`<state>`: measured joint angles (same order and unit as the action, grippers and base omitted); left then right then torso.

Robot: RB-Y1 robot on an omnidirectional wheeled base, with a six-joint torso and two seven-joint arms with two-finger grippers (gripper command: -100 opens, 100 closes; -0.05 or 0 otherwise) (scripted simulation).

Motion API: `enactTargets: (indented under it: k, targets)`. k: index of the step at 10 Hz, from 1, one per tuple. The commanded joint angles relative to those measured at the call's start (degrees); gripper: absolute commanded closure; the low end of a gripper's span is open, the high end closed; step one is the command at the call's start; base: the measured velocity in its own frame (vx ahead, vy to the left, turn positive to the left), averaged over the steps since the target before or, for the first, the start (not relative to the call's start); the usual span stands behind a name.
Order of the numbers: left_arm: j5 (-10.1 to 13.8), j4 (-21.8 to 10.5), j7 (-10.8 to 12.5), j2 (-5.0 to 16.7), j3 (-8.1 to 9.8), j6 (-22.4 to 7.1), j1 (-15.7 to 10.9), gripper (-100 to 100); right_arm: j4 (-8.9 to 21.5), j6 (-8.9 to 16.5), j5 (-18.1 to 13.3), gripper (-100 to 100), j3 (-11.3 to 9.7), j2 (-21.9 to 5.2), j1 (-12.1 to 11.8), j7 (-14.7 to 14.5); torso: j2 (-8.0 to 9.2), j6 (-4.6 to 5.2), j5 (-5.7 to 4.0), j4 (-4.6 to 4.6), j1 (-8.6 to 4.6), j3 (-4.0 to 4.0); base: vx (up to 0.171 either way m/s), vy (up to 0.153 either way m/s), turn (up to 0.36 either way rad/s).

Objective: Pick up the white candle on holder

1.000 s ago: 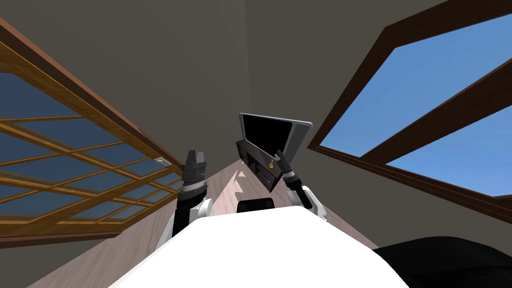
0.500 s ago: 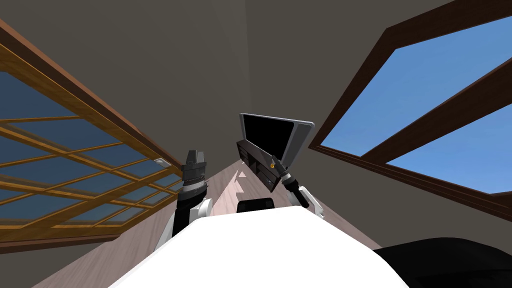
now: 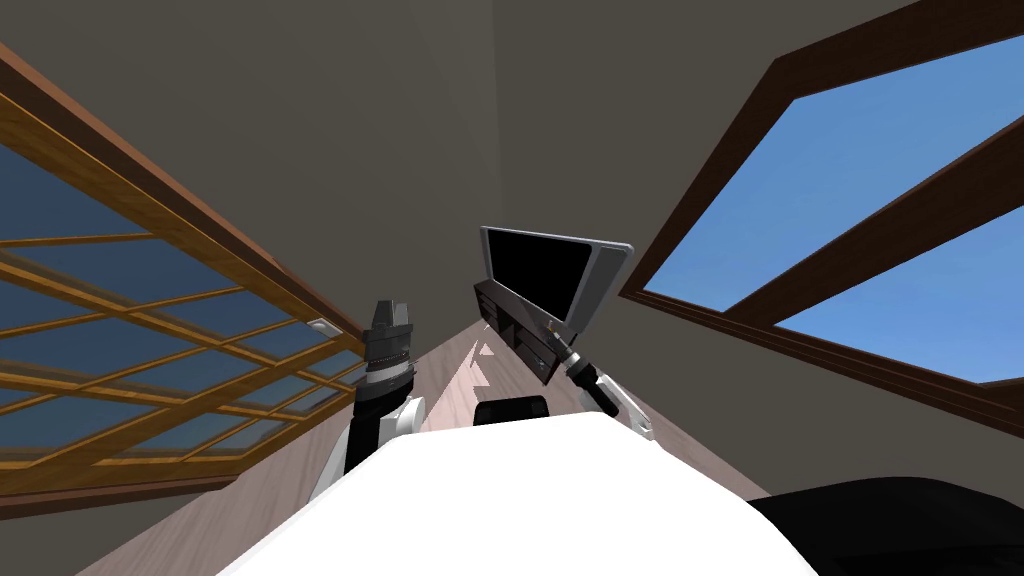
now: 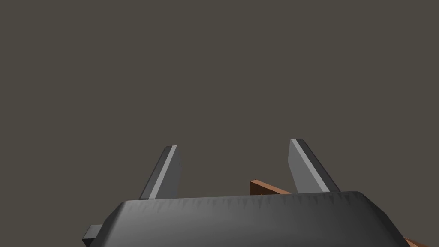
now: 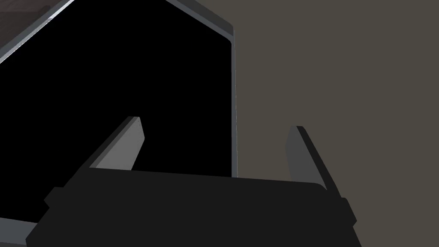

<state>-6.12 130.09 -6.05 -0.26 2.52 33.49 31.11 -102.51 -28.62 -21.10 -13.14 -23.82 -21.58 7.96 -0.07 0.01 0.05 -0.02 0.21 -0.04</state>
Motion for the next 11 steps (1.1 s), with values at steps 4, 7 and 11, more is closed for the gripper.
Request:
enactTargets:
  k: [4, 7, 11]
  targets:
    - [0.0, 0.0, 0.0, 0.0, 0.0, 0.0, 0.0, 0, 8.0, -1.2, -5.0, -100, -2.3, -4.4, 2.5, 0.5, -0.03, 0.0, 0.0, -0.01, 0.0, -0.02, 0.02, 0.066, -0.015]
    - [0.0, 0.0, 0.0, 0.0, 0.0, 0.0, 0.0, 0, 12.3, -1.6, -6.9, -100, -3.2, -6.2, 3.4, 0.8, -0.1, -0.01, 0.02, -0.01, 0.09, -0.05, 0.038, 0.074, -0.012]
    - [0.0, 0.0, 0.0, 0.0, 0.0, 0.0, 0.0, 0, 18.6, -2.5, -10.7, -100, -5.0, -9.6, 5.1, 1.4, -0.08, -0.01, 0.01, -0.01, 0.04, -0.04, 0.037, 0.068, -0.01]
